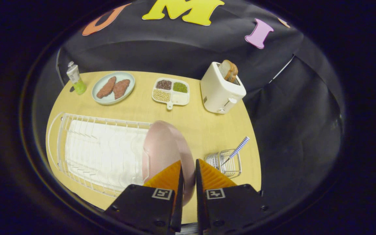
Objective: Take the plate from the dish rack, then take the spoon from the basket and place it into the plate.
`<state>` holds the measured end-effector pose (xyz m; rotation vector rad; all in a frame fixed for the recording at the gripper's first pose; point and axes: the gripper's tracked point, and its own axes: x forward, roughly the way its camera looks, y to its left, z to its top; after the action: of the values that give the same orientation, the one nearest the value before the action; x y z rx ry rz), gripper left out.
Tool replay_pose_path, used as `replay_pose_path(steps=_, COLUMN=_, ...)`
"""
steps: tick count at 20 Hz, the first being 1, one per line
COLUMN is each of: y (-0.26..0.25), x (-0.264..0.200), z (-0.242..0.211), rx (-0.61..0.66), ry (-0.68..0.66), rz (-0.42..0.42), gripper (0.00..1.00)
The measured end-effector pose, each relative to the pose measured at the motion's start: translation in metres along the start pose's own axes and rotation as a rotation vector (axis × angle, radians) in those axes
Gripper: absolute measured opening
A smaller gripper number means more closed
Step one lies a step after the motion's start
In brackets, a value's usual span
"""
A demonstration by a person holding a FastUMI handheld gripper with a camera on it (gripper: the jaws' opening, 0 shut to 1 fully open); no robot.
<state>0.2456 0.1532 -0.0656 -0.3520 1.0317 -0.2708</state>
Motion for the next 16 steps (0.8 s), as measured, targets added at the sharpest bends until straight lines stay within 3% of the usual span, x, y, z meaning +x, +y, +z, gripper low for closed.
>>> replay_pose_path(steps=5, y=0.005, x=-0.012, z=0.001, rx=0.022, ry=-0.042, rz=-0.079, gripper=0.15)
replay_pose_path(steps=9, y=-0.003, x=-0.035, z=0.011, rx=0.065, ry=-0.152, rz=-0.206, gripper=0.14)
replay_pose_path(steps=12, y=-0.001, x=-0.052, z=0.015, rx=0.09, ry=-0.239, rz=-0.243, gripper=0.13)
replay_pose_path(steps=14, y=0.005, x=-0.059, z=0.008, rx=0.09, ry=-0.253, rz=-0.189, gripper=0.14)
replay_pose_path(steps=16, y=0.017, x=-0.068, z=-0.009, rx=0.081, ry=-0.234, rz=-0.045, gripper=0.14)
